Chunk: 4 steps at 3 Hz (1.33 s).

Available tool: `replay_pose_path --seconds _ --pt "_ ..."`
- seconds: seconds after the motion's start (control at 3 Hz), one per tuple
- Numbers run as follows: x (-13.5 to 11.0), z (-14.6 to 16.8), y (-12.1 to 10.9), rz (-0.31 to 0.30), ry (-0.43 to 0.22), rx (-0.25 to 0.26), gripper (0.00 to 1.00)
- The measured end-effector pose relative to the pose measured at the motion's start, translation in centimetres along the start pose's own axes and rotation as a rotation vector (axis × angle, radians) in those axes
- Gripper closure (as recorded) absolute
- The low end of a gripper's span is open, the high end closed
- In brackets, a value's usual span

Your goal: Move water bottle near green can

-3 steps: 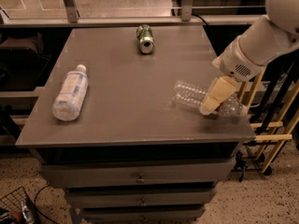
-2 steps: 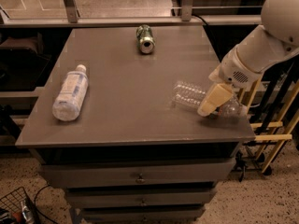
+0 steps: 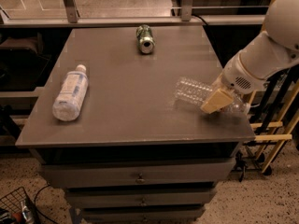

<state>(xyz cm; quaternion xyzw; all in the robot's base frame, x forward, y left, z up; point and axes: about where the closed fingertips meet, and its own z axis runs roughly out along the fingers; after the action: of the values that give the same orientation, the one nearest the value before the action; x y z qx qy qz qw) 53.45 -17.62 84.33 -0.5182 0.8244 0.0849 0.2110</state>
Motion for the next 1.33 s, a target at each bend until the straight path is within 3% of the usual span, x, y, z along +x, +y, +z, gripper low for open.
replay_pose_path --seconds 0.33,0.67,1.0,1.33 --pt "-2.9 -2.7 0.3 -0.061 -0.025 0.043 0.91" --pt "-7.0 -6.9 0.1 -0.139 -0.078 0.088 1.00" --pt "-7.5 -7.6 -0.1 -0.142 -0.088 0.100 1.00" --pt "-9.6 -5.8 -0.7 -0.144 -0.110 0.087 1.00"
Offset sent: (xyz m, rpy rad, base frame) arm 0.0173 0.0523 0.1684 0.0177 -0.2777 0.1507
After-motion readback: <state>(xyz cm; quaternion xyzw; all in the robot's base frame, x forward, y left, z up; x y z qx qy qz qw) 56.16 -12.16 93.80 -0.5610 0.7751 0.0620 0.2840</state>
